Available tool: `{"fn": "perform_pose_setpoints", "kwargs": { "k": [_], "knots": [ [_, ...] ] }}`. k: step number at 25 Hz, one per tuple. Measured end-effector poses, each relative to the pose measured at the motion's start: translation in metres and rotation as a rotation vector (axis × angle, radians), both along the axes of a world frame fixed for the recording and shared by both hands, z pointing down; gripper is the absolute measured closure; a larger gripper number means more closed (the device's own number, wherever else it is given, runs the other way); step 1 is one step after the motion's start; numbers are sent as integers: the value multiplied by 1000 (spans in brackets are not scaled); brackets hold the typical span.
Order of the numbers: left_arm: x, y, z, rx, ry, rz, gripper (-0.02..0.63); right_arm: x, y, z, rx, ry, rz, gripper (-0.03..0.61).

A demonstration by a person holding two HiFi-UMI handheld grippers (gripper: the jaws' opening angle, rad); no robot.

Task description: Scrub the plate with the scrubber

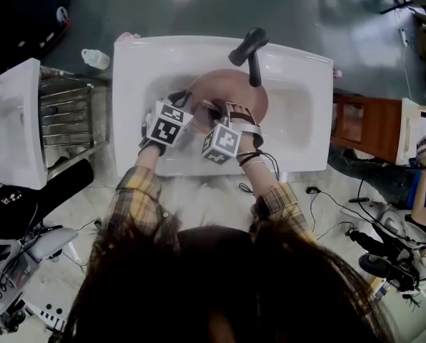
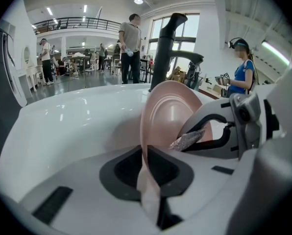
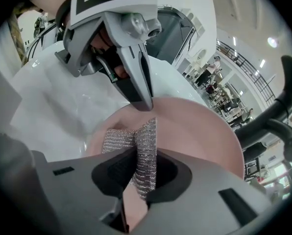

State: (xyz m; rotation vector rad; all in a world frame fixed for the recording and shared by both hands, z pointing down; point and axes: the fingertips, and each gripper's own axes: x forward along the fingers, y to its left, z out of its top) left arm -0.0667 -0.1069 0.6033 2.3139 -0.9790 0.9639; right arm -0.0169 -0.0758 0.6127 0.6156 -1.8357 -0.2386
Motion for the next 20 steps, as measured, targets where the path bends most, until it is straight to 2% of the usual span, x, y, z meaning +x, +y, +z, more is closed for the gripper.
{"fn": "perform_pose_setpoints", "kwargs": {
  "k": [8, 13, 20],
  "knots": [
    [3, 3, 3, -7, -2, 17, 583, 31, 18, 13, -81, 24, 16, 497],
    [6, 6, 4, -2, -7, 35, 578, 52, 19, 13, -80, 50, 30, 497],
    [6, 7, 5, -3, -5, 48, 572, 81, 6, 3, -31, 84, 54, 493]
  ]
}}
